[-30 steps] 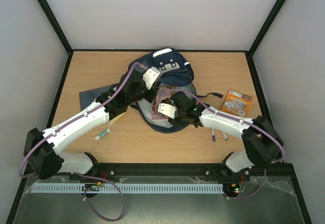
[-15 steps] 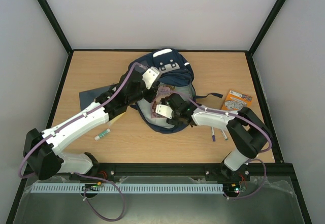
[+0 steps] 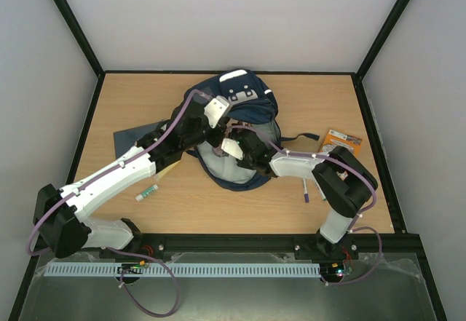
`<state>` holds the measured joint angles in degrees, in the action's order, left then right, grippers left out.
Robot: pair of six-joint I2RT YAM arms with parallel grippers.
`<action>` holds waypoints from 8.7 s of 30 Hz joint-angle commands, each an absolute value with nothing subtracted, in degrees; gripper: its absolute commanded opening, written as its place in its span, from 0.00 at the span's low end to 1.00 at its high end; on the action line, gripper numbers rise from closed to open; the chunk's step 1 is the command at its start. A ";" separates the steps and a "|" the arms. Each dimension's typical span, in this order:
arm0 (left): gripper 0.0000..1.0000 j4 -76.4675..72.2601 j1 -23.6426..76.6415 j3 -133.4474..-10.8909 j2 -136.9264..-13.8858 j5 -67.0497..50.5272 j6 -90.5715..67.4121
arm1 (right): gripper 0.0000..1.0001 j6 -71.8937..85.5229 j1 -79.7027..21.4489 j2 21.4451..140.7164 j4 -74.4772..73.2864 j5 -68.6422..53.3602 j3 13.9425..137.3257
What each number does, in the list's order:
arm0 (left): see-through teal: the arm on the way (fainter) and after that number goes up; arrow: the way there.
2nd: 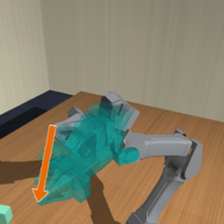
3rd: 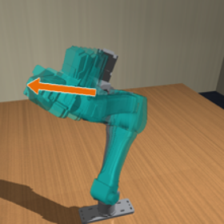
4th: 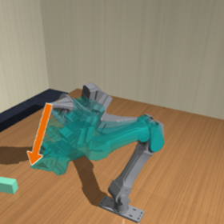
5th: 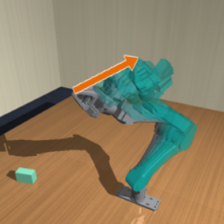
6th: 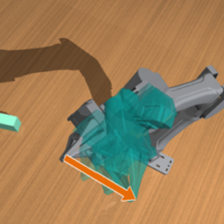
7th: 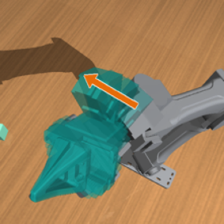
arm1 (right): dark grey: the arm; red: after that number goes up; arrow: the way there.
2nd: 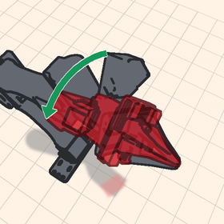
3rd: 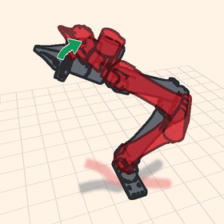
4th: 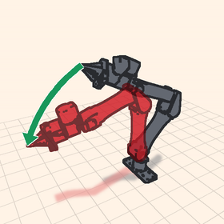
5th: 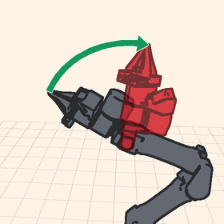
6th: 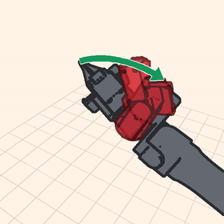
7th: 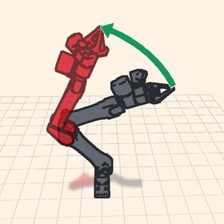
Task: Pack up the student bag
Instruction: Place the book in the student bag, then pick up the book from the center of the board.
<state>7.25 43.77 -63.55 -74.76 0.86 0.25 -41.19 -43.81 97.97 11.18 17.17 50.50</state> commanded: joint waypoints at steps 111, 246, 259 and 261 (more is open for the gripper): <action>0.72 17.90 57.20 -124.35 -145.50 -20.30 -33.65 | 0.50 -32.16 35.09 104.29 -28.16 -20.50 57.63; 0.72 12.31 57.50 -122.86 -149.35 -27.82 -54.35 | 0.07 -18.96 24.10 116.21 -29.21 -3.19 56.85; 0.71 12.49 57.73 -120.06 -139.42 -22.36 -53.73 | 0.05 -20.90 16.90 113.25 -34.65 -4.44 59.44; 0.71 13.60 57.73 -118.42 -137.96 -20.70 -54.11 | 0.05 -20.31 15.93 114.13 -35.52 -5.22 60.43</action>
